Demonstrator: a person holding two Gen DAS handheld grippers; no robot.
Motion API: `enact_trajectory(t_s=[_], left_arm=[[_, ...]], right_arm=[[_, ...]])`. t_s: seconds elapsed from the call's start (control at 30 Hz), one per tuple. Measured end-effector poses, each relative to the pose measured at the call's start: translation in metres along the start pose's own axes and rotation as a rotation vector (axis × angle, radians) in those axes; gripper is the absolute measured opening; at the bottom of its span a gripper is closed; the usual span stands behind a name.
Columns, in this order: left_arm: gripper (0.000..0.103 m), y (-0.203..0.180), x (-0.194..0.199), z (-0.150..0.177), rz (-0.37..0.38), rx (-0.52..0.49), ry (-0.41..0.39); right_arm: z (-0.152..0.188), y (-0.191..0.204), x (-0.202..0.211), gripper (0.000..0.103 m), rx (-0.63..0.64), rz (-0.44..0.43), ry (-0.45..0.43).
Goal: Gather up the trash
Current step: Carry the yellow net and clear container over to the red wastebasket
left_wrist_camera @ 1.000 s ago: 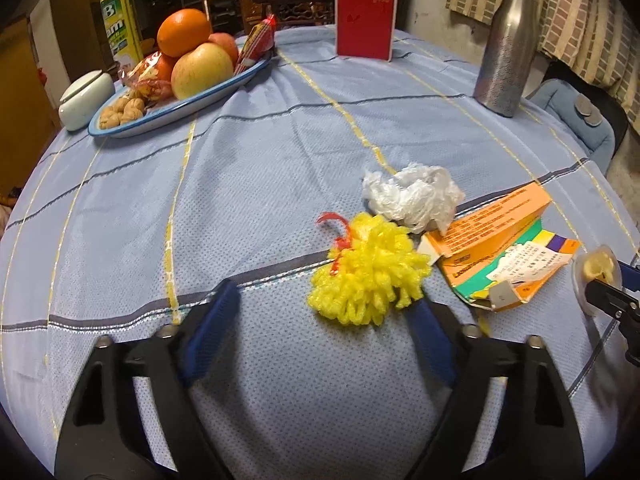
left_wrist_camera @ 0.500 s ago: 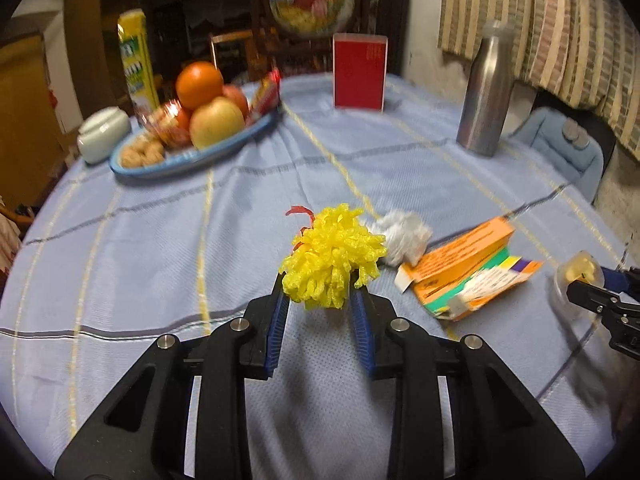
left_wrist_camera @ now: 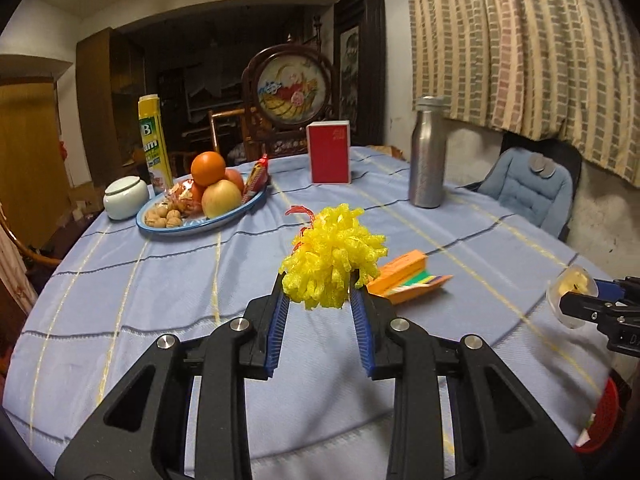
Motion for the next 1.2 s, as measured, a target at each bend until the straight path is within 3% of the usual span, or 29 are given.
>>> enact_trajectory(t_s=[0.53, 1.2], left_arm=[[0.032, -0.068, 0.045, -0.001, 0.088, -0.033, -0.058], [0.032, -0.179, 0.030, 0.014, 0.242, -0.140, -0.005]], right_arm=[[0.035, -0.070, 0.092, 0.051, -0.067, 0.094, -0.110], [0.112, -0.181, 0.115, 0.051, -0.208, 0.258, -0.046]])
Point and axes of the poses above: each gripper's, at about its wrist camera, not at the fingertips, and x roughly against the way its jaws point, y to its left, z to its underside, the point moved 7 cm from there along -x, roughly the way its jaws point, and after that the axes turned 10 degrees about z, right-handed, at the moved point
